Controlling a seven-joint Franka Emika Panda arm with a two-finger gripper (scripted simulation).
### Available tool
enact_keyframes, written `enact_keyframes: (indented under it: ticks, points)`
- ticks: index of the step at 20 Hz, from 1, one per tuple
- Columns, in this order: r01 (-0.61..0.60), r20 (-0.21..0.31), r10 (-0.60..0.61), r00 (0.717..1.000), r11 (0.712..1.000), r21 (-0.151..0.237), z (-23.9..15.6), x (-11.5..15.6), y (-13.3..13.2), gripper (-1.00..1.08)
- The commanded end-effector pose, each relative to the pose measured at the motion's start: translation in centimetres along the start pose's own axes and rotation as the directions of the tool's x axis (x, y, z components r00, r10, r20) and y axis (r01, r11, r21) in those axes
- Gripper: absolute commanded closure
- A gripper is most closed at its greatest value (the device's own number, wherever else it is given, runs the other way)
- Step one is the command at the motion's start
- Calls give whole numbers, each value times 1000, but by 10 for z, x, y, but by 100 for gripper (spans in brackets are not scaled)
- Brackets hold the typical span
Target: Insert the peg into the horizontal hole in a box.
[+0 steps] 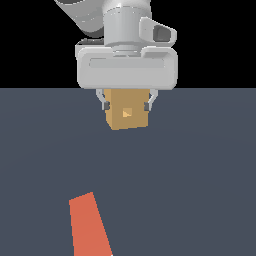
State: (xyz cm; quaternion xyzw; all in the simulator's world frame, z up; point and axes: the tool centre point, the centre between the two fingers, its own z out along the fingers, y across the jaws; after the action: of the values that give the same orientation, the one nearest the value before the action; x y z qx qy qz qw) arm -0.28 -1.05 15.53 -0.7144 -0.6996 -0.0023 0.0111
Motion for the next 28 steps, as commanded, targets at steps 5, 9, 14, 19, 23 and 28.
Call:
enact_keyframes:
  ticks: [5,9,14,19,23,28]
  points:
    - [6,0,-6,1000,1000,0,1,-3,-1,-92]
    - [23,1,-23,1000,1000,0,4,-12,-3,-92]
    - [61,3,-61,998,998,-1,10,-31,-8,-92]
    - [117,5,-117,993,993,-1,20,-59,-14,-92]
    - [171,8,-171,985,985,-2,29,-88,-18,-92]
    - [240,11,-240,971,971,-2,41,-125,-21,-92]
